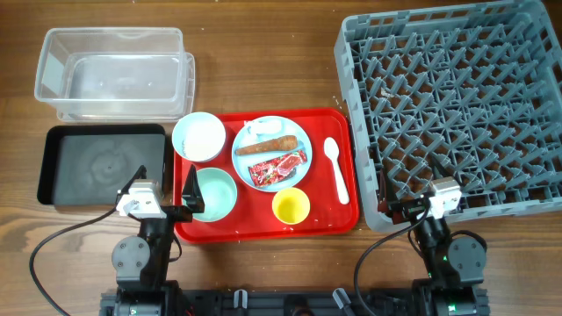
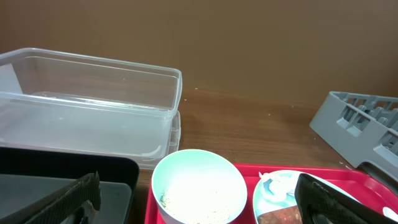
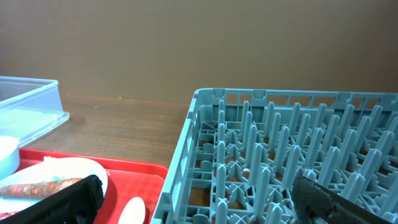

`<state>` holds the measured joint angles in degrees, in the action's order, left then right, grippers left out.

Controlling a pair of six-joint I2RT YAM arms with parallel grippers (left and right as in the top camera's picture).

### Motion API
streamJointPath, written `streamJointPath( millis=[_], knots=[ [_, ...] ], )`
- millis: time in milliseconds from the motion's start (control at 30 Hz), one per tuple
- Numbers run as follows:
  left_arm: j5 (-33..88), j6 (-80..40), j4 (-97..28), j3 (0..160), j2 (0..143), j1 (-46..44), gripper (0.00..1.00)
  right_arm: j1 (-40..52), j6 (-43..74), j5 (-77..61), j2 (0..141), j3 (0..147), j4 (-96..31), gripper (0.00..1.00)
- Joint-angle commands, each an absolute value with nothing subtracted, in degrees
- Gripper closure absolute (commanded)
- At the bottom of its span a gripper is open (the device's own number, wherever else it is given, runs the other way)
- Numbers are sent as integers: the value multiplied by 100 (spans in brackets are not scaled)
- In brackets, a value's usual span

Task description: Sort waste into correct bins and load items into the dishwasher rack

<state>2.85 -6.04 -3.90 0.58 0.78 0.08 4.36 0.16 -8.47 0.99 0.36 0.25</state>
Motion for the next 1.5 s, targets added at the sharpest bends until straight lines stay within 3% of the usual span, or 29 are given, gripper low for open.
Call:
streamJointPath(
  millis=[0, 200, 433, 667, 867, 933, 1033, 1200, 1467],
  knots=[
    [336, -495, -412, 32, 38, 23, 0, 467, 211, -766, 97, 30, 54, 0],
    [357, -926, -423, 80, 38, 23, 0, 467, 314, -764, 102, 215, -97, 0],
    [357, -945, -1315, 1192, 666, 23, 0, 464, 318, -768, 760, 1350, -930, 0],
    [832, -945, -2480, 3505, 3315, 21, 0, 464, 296, -764, 2569, 3282, -2471, 0],
    [1216, -945, -5551, 6184, 5682, 23, 0, 464, 301, -661, 4589, 5054, -4329, 0],
    [1223, -947, -5701, 6257, 5872, 23, 0, 464, 305, -733, 4842, 5096, -4377, 0],
    [1240, -945, -5535, 6257, 5972, 21, 0, 464, 305, -722, 4974, 5096, -4379, 0],
    [1756, -947, -4097, 6257, 6364, -165, 0, 464, 309, -725, 4974, 5096, -4377, 0],
    [1420, -443, -2283, 6257, 8383, -1686, 4, 464, 309, -725, 4974, 5094, -4379, 0]
  ],
)
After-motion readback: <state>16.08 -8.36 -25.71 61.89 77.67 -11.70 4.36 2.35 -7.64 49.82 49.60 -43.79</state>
